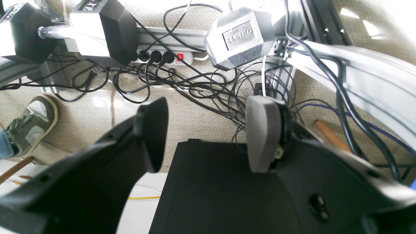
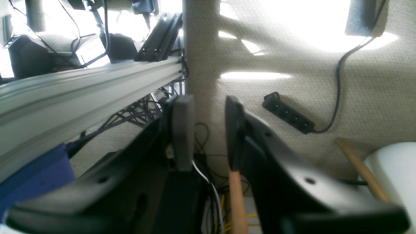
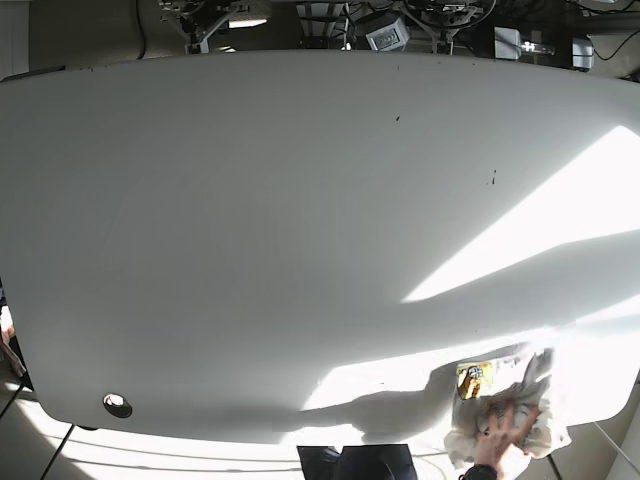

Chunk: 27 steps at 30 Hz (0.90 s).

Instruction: Fold the T-shirt properly

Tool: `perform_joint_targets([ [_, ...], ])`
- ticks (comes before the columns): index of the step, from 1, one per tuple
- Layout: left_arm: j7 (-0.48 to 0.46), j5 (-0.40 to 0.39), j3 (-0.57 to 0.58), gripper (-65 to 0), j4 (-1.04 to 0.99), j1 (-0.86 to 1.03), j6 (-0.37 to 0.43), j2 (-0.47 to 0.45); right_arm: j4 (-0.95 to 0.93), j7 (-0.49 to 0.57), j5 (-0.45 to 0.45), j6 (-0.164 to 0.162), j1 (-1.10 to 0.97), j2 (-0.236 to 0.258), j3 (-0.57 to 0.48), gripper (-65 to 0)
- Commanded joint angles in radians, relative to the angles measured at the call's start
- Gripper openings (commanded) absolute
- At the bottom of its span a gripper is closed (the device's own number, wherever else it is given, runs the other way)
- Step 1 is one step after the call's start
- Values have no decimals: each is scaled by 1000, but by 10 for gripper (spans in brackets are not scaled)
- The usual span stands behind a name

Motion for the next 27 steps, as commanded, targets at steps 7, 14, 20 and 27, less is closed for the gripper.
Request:
perform_joint_targets([
  [7,-9,4,3,-303,10,8,9,-8,-4,13,1,6,-6,5,-3,-486],
  [14,-11,4,17,-303,30,20,9,-10,5,15,6,3,-8,0,-4,-485],
  [20,5,4,37,-303,11,9,13,-11,-3,3,6,3,-2,-2,-2,-485],
  [27,-4,4,22,-304,18,7,11,-11,-3,14,4,4,-1,-1,-3,-486],
])
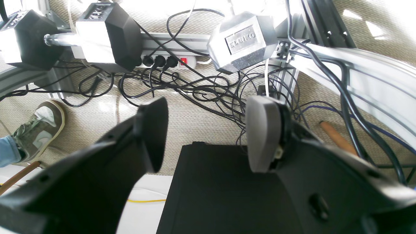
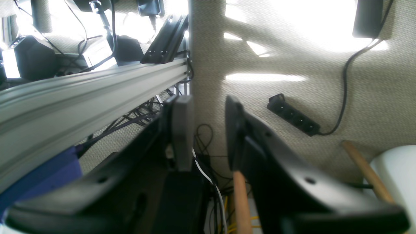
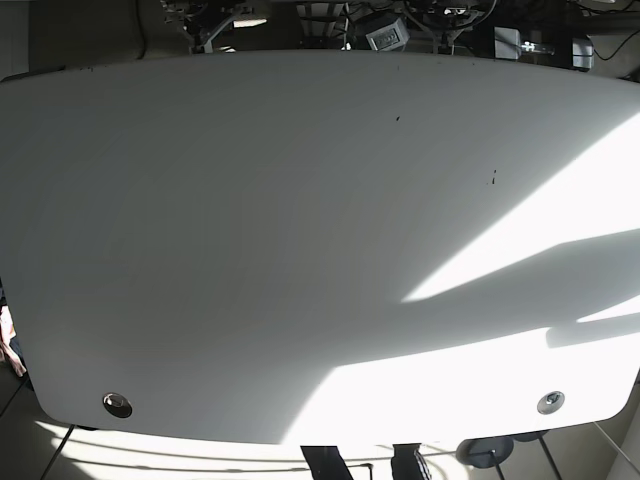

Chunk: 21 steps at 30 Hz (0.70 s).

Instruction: Fold the T-shirt properly

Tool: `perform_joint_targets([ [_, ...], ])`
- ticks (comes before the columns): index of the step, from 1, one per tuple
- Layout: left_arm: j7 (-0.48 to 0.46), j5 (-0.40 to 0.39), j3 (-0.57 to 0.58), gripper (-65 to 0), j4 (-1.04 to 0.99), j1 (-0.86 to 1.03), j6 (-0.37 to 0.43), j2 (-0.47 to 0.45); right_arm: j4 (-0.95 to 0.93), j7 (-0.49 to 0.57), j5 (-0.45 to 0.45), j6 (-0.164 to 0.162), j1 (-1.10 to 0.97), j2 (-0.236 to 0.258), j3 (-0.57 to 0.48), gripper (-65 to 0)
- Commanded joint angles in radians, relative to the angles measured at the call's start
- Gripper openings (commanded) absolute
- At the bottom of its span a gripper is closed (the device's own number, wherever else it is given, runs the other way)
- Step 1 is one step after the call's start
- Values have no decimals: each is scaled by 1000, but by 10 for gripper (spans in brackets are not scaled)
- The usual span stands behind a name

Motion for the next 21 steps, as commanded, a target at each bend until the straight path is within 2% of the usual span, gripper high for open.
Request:
perform_joint_targets([
  [1,-6,0,1,-304,3,-1,3,-5,6,15,3,3,-3,9,1,-486],
  [21,-15,-2,11,-305,-1,-2,3,-2,6,23,9,1,-11,3,2,-486],
])
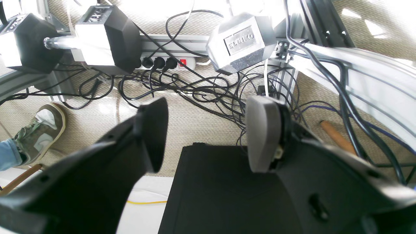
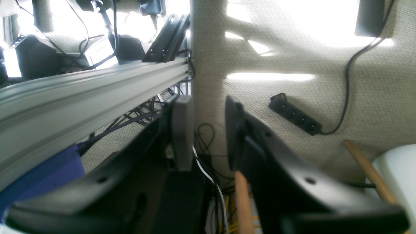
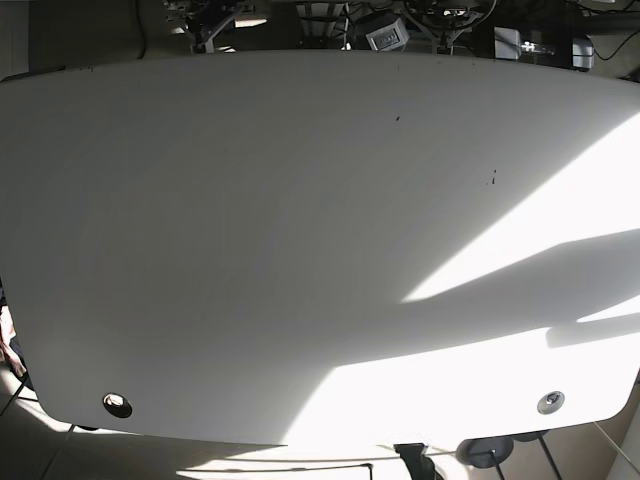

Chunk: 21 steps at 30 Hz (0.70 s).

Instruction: Fold the T-shirt properly

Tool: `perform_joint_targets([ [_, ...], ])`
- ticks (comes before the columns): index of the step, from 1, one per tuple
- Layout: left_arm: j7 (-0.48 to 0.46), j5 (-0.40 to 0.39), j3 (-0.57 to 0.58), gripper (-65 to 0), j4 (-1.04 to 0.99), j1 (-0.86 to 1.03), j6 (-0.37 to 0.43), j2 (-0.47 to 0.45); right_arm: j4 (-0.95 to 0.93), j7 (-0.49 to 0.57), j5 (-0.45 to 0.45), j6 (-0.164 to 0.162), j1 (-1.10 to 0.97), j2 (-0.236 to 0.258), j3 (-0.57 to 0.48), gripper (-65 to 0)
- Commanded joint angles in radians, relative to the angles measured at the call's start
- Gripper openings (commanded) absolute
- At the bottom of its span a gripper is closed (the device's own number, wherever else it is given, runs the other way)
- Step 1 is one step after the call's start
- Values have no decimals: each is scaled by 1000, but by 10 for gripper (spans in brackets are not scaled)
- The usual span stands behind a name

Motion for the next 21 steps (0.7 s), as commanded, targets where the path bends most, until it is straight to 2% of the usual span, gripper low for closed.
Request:
perform_joint_targets([
  [1,-10,-3,0,-305,7,7,1,-1,6,15,8,1,-5,7,1,-485],
  [8,11,-2,0,-309,1,3,-34,-5,11,19,7,2,-3,3,1,-485],
  [21,11,5,-5,-309,-2,2,-14,-9,14,22,9,-3,-8,-4,0,-485],
])
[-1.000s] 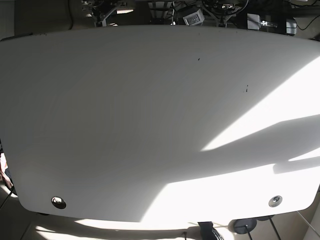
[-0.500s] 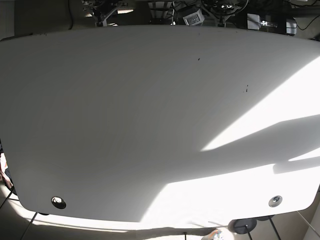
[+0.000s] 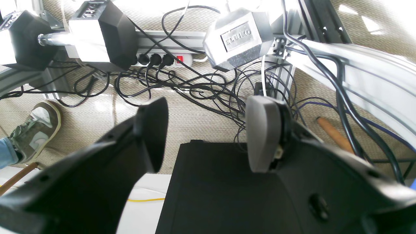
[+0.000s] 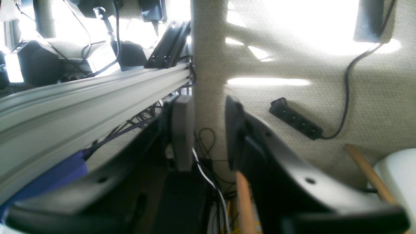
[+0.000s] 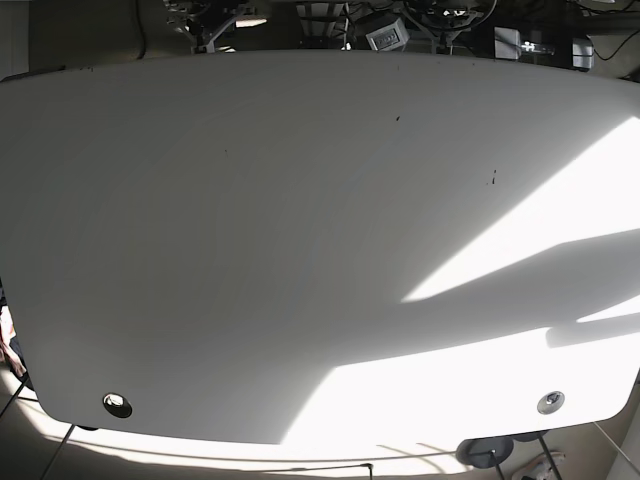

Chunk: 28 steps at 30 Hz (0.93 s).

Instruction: Fold the T-shirt properly

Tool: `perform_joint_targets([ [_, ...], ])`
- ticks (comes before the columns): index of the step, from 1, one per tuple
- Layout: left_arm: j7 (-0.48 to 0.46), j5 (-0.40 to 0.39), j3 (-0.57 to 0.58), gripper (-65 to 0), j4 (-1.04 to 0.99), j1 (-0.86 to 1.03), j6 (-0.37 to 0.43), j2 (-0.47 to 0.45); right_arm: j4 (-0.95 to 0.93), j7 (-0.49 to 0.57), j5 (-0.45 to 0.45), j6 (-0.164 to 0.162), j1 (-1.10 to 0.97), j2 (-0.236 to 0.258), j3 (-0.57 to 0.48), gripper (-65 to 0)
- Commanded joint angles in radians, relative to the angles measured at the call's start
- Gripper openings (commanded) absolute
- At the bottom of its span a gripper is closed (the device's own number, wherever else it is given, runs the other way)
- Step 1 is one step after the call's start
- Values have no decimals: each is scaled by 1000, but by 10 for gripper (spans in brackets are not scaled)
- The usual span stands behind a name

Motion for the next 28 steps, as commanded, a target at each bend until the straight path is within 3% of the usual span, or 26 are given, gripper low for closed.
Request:
perform_joint_targets([
  [1,-3,4,-4,-309,3,3,3,-9,2,14,8,1,-9,8,1,-485],
  [16,-4,5,-6,-302,33,20,2,-7,-5,19,6,7,0,6,0,-484],
  [23,41,5,-4,-302,30,18,1,-9,-11,18,8,6,1,6,-1,-481],
  [28,13,1,-7,-304,28,21,-1,-9,0,16,7,2,-4,1,0,-485],
])
